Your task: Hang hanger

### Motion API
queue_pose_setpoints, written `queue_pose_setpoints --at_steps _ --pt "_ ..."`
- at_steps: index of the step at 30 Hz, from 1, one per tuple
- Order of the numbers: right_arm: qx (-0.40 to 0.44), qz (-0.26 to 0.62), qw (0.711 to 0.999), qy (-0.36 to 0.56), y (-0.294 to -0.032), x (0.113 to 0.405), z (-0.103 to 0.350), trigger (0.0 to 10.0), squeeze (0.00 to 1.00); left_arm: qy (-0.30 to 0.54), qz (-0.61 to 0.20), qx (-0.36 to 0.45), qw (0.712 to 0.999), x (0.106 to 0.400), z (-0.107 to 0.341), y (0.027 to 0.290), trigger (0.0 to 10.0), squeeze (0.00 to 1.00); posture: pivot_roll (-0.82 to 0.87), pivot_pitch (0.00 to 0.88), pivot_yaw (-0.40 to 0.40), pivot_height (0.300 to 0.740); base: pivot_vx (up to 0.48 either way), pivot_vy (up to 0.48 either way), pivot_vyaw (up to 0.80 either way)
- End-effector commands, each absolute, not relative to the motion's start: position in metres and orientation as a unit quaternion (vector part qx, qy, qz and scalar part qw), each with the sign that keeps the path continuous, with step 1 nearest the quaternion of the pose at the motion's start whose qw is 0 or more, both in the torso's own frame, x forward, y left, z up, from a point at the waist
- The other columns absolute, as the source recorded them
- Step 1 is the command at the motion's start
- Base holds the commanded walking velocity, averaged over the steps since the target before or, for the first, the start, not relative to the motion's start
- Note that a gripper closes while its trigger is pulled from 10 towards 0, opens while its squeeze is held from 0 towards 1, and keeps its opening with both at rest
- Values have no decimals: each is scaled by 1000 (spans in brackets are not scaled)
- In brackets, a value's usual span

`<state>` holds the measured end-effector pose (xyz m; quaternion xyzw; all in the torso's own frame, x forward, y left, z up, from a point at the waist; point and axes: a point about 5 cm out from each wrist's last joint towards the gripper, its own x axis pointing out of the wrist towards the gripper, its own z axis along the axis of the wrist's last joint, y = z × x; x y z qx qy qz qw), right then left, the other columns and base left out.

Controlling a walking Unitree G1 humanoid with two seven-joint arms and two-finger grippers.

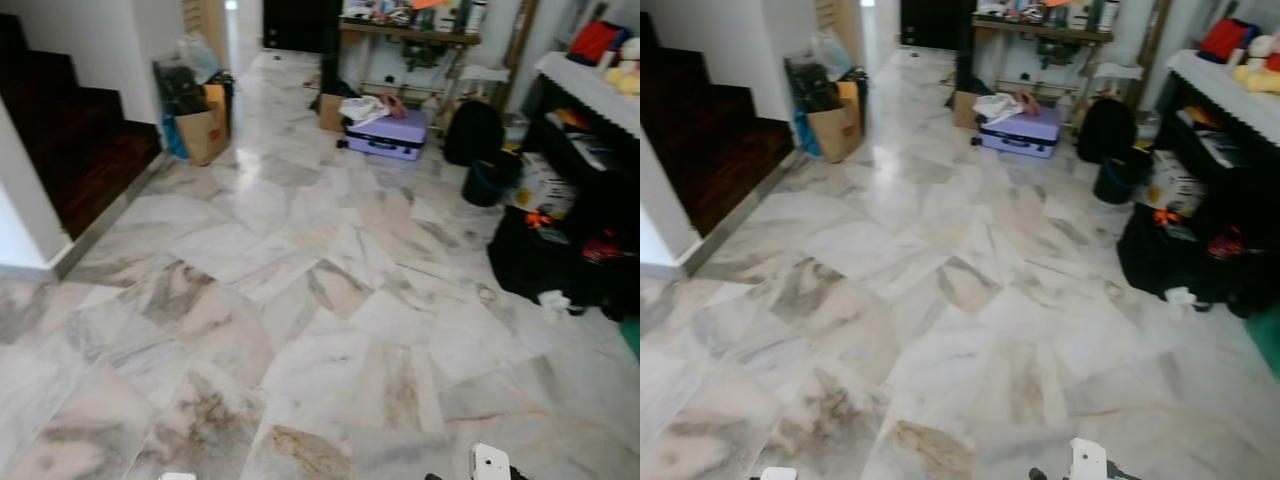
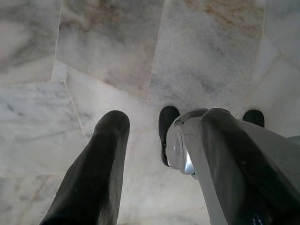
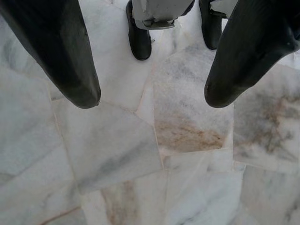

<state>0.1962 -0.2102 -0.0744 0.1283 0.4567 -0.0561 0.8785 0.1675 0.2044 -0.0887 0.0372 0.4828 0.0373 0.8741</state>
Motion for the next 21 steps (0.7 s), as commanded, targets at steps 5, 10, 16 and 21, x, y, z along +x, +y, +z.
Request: queue_pose_setpoints --at_steps 5,10,16,21 --pt "131 -58 876 460 -210 196 -74 10000 0 505 36 51 861 153 -94 209 10000 0 282 0 -52 740 0 0 -781" --pt "133 -59 877 458 -210 196 -75 10000 0 517 38 53 854 142 -96 219 10000 0 279 0 -50 740 0 0 -781" --pt "131 -58 876 461 -210 196 -75 10000 0 523 38 58 849 133 -98 226 10000 0 283 0 -47 740 0 0 -781" --pt "133 -58 875 461 -210 195 -75 10000 0 521 34 60 851 138 -97 224 10000 0 282 0 -47 740 0 0 -781"
